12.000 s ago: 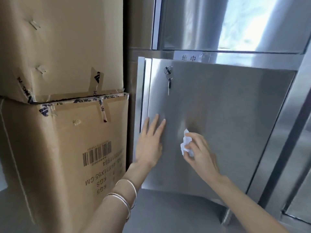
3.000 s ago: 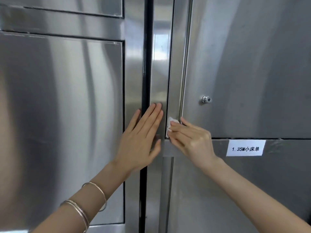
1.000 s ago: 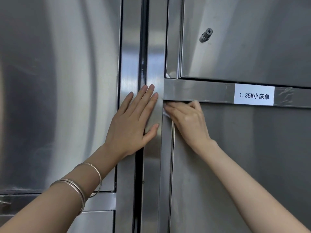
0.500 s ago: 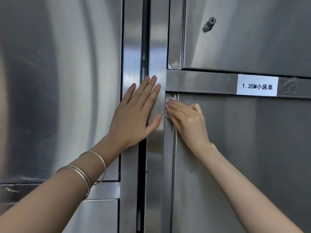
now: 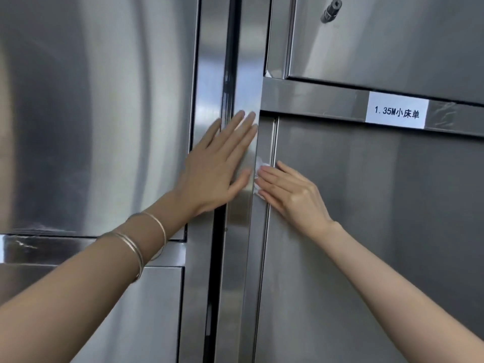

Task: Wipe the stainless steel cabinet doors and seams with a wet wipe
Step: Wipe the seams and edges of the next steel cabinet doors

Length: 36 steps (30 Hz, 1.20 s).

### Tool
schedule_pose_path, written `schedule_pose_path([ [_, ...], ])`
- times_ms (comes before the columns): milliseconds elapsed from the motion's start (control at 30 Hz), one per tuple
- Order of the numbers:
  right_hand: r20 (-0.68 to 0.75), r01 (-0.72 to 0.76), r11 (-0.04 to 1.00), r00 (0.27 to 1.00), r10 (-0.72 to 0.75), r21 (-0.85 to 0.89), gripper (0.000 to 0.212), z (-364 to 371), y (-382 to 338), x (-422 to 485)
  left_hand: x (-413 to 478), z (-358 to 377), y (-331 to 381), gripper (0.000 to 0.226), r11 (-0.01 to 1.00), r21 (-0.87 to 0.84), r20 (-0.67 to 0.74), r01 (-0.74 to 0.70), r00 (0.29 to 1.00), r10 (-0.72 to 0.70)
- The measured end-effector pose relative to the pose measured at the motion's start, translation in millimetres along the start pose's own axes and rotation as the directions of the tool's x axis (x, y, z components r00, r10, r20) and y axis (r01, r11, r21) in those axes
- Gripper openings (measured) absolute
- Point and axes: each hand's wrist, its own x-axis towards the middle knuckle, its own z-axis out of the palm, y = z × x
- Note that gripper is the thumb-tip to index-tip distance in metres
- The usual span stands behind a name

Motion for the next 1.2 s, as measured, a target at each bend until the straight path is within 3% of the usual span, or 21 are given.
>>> schedule_pose_path([
  [67, 0.01, 0.018, 1.0, 1.0, -0.018, 0.014, 0.017, 5, -14, -22, -34, 8, 23, 0.068, 0.998, -0.033, 0.02, -0.046, 0.999, 0.047],
  [200, 0.043, 0.125, 0.992, 0.991, -0.125, -0.007, 0.009, 4, -22, -37, -93, 18, 59, 0.07, 0.998, -0.061, 0.047, -0.005, 0.999, 0.008],
  [333, -0.091, 0.016, 0.998, 0.996, -0.021, -0.056, 0.006, 4, -6, 4, -120, 25, 76, 0.07, 0.999, -0.026, 0.042, 0.021, 0.999, -0.02],
  [433, -0.131, -0.095, 0.995, 0.987, 0.094, -0.001, 0.005, 15, -25, -17, -134, 29, 82, 0.069, 0.999, -0.017, 0.022, 0.036, 0.999, -0.036],
  [533, -0.05, -0.116, 0.992, 0.992, 0.119, 0.047, 0.006, 28, -68, -90, -147, 32, 91, 0.068, 0.997, -0.033, 0.024, 0.066, 0.998, -0.066],
  [633, 0.118, -0.01, 0.996, 0.993, -0.001, 0.094, 0.013, 30, -108, -155, -157, 32, 98, 0.066, 0.994, -0.06, 0.034, 0.095, 0.995, -0.093],
  [733, 0.227, 0.125, 0.991, 0.965, -0.133, 0.049, 0.016, 23, -105, -151, -158, 30, 99, 0.066, 0.993, -0.056, 0.041, 0.1, 0.994, -0.098],
  [933, -0.011, -0.092, 0.994, 0.996, 0.092, -0.063, 0.006, 14, -56, -68, -160, 38, 99, 0.068, 0.995, -0.051, 0.005, 0.089, 0.996, -0.089],
  [1033, 0.072, -0.1, 0.994, 0.992, 0.103, -0.042, 0.005, 15, -82, -95, -160, 40, 98, 0.068, 0.995, -0.044, -0.029, 0.092, 0.995, -0.094],
  [1200, 0.273, 0.109, 0.992, 0.958, -0.088, -0.065, 0.023, 5, -68, -86, -159, 36, 98, 0.067, 0.995, -0.035, 0.001, 0.095, 0.995, -0.095],
])
